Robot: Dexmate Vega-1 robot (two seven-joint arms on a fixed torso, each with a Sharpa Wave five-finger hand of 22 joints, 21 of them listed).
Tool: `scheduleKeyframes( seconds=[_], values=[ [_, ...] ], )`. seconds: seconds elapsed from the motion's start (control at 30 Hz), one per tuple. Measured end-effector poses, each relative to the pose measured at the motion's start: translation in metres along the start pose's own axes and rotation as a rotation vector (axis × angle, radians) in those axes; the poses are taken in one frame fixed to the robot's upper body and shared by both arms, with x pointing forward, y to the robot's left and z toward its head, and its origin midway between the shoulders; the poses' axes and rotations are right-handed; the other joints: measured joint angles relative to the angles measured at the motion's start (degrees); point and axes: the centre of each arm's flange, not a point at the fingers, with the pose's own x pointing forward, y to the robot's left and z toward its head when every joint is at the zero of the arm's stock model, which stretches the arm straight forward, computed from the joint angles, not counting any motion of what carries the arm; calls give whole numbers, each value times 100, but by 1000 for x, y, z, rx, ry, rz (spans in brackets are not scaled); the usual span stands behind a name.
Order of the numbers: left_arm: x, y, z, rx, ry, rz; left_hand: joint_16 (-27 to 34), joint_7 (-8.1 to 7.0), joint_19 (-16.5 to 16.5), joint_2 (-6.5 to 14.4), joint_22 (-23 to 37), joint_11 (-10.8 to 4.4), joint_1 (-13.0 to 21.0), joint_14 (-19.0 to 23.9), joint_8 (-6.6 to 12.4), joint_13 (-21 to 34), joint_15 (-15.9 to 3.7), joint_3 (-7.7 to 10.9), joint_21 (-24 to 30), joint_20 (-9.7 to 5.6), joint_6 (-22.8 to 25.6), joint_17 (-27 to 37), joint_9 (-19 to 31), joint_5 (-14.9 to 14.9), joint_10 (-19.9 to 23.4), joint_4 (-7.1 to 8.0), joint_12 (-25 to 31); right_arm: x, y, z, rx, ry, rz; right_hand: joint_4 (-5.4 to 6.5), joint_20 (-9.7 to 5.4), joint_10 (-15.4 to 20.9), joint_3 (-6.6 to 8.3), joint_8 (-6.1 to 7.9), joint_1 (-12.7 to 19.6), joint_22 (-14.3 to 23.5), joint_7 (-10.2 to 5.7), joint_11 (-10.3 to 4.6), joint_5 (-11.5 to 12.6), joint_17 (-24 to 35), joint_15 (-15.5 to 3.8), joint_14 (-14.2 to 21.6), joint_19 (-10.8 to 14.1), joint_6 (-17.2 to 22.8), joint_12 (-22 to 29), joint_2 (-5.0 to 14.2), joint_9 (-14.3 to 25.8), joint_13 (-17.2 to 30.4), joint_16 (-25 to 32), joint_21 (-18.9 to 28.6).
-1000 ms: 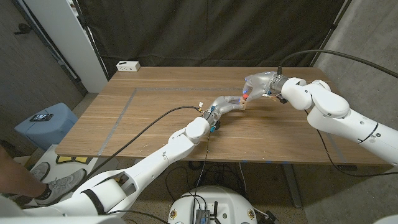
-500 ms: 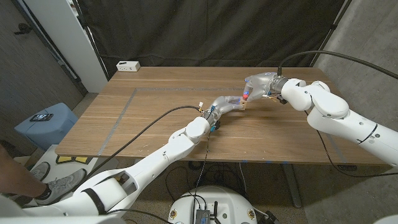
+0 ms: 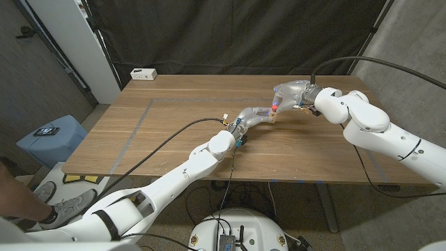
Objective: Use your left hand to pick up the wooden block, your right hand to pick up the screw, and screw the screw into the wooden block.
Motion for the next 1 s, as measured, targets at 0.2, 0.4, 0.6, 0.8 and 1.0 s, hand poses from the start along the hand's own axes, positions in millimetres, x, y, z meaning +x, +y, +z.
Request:
scheduleKeyframes(
  seconds=[0.2,0.4,0.6,0.8,1.0],
  values=[
    [1,0,0,1,1,-1,0,0,0,-13,0,2,13,0,0,0,0,0,0,0,0,0,-2,5,-2,0,-1,2,-1,0,0,-2,-3,4,-1,31,4,0,21,0,0,31,0,0,0,0,1,0,0,-21,26,0,0,0],
    [2,0,0,0,3,-2,0,-1,0,-13,0,8,12,0,-1,0,0,0,0,0,-1,0,-1,5,-9,0,-3,2,-1,0,2,-2,4,4,-1,20,4,0,20,0,54,105,0,0,0,0,1,-98,0,-22,52,0,0,0],
    [2,0,-1,0,3,-2,0,3,0,-12,0,-2,11,0,-3,0,0,0,0,0,3,0,2,5,1,0,-15,2,0,0,7,1,15,22,-1,-22,-14,-28,-29,0,59,145,0,-1,4,-4,1,-231,0,-71,52,0,0,0],
    [3,0,-1,-2,4,-2,0,14,0,-11,0,-7,10,0,-5,0,0,0,0,0,13,0,3,4,5,0,-19,2,0,0,9,3,22,22,21,-76,-14,-91,-34,0,-11,154,0,-1,53,-53,-21,-466,-26,-76,79,0,0,0],
    [3,-1,-2,-4,5,-2,0,13,0,3,0,-7,-5,0,-22,0,0,0,0,0,13,0,2,-1,5,0,-17,2,0,-1,8,3,24,42,53,-168,7,-179,-33,0,-62,122,0,-1,53,-53,-53,-618,-46,-75,79,0,0,0]
  ],
)
